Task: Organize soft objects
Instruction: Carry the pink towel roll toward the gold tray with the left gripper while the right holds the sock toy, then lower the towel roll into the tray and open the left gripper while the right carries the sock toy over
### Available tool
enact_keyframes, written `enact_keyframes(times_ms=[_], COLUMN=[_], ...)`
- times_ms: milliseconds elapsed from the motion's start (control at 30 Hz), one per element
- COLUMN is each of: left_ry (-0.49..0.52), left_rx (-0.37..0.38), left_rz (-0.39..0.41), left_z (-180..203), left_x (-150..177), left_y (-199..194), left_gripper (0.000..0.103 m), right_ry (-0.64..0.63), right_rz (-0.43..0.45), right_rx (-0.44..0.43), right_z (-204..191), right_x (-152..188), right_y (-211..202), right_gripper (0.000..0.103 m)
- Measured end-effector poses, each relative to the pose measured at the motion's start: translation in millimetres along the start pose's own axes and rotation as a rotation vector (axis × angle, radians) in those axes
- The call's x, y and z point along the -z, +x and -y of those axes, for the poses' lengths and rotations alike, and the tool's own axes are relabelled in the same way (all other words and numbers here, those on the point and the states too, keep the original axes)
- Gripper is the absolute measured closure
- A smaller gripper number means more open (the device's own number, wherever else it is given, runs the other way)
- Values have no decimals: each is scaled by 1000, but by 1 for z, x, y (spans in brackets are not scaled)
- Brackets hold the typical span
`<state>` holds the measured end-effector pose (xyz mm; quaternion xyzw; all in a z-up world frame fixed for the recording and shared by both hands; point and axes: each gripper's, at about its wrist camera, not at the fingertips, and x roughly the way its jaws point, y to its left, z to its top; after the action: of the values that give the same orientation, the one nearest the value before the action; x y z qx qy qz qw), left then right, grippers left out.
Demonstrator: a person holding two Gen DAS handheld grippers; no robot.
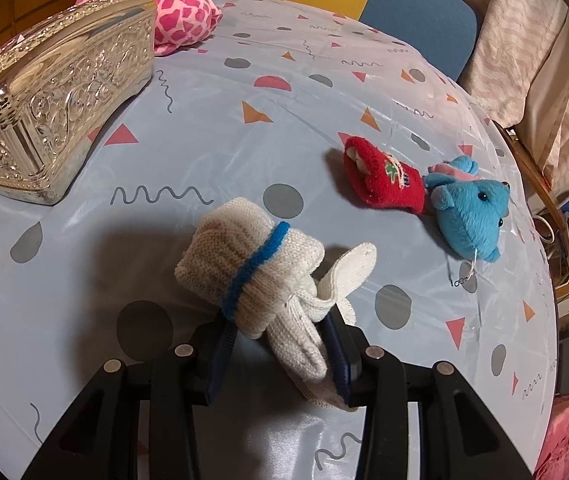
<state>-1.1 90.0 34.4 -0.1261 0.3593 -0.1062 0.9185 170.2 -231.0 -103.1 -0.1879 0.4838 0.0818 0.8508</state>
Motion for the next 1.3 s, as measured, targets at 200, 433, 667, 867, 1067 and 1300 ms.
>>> enact_keyframes(times_ms=[200, 433, 667, 867, 1067, 1300], left_ry=[-192, -432, -461, -434, -365, -292], left_rx=[-129, -236, -338, -396, -457, -520], left_rz=[15, -69, -137, -137, -104, -37], left_z=[-77, -160, -192, -194, -182, -167], left_x=[5, 32, 41, 41, 42, 38], left_y=[-27, -27, -1, 1, -9, -23], left_gripper=[67, 67, 67, 57, 51, 48], right_ry=[-7, -22, -23, -23, -23, -17], right_rz=[1, 3, 4, 3, 1, -12], right_rx=[3, 15, 16, 14, 15, 10], right_z=[0, -2, -2, -2, -2, -2], right_x=[0, 1, 2, 2, 2, 3], right_y=[0, -2, -2, -2, -2, -2], right_gripper=[61, 61, 61, 61, 61, 63])
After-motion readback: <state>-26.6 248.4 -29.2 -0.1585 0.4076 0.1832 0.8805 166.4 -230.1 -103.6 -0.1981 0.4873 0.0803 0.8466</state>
